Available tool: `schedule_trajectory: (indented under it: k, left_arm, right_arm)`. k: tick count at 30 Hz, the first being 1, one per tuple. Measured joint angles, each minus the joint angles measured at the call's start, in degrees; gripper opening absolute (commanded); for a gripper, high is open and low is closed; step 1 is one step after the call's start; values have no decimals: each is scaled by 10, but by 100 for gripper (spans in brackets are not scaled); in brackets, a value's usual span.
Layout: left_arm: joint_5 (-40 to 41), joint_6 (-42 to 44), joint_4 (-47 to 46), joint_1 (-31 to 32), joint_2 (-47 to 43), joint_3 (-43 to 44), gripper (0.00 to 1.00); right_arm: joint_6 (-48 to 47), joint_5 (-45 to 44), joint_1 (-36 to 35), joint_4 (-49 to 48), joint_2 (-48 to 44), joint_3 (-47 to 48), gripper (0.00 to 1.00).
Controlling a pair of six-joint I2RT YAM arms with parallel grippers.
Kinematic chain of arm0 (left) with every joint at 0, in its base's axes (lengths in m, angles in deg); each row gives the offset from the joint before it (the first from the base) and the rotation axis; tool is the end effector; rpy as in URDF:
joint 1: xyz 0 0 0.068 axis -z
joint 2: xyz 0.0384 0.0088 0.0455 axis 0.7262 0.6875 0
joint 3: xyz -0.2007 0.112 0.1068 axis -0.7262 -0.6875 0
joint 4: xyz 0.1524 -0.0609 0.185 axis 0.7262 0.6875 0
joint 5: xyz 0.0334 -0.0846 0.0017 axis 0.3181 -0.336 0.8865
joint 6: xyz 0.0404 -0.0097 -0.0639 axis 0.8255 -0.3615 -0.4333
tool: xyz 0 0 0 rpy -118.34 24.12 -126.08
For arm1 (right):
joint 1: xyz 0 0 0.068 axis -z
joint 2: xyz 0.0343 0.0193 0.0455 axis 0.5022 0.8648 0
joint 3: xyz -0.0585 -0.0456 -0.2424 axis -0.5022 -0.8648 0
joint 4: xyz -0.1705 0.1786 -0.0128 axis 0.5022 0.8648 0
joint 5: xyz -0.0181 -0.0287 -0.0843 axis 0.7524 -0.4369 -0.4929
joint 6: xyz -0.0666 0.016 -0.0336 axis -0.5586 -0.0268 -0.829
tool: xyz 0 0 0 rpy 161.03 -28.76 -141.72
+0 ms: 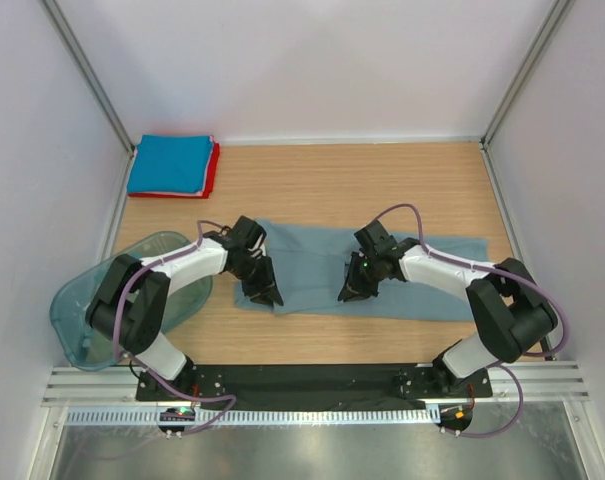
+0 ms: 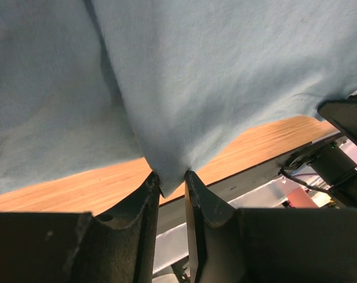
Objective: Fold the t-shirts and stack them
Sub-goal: Fold the tshirt
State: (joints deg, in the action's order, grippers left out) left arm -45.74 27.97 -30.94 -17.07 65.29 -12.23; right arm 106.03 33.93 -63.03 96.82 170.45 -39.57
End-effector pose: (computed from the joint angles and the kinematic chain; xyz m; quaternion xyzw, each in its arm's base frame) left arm 0.2253 -0.1589 0.1245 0.1043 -0.9614 0.2534 0.0246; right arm 0.2196 0.1636 0.1250 0.0921 0.9650 0.2363 0.0662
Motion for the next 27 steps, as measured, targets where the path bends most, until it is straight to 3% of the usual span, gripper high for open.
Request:
schedule_trajectory:
  k: [5, 11, 27]
  left_arm:
    - [-5, -23, 20, 0, 0, 3, 19]
    - [-3, -28, 69, 0, 23, 48, 2]
    - [5, -24, 129, -23, 67, 84, 1]
  right_arm:
    - [0, 0, 0, 8, -5, 5, 3]
    - [0, 0, 0, 19, -5, 24, 1]
    - [0, -20, 0, 77, -2, 52, 1]
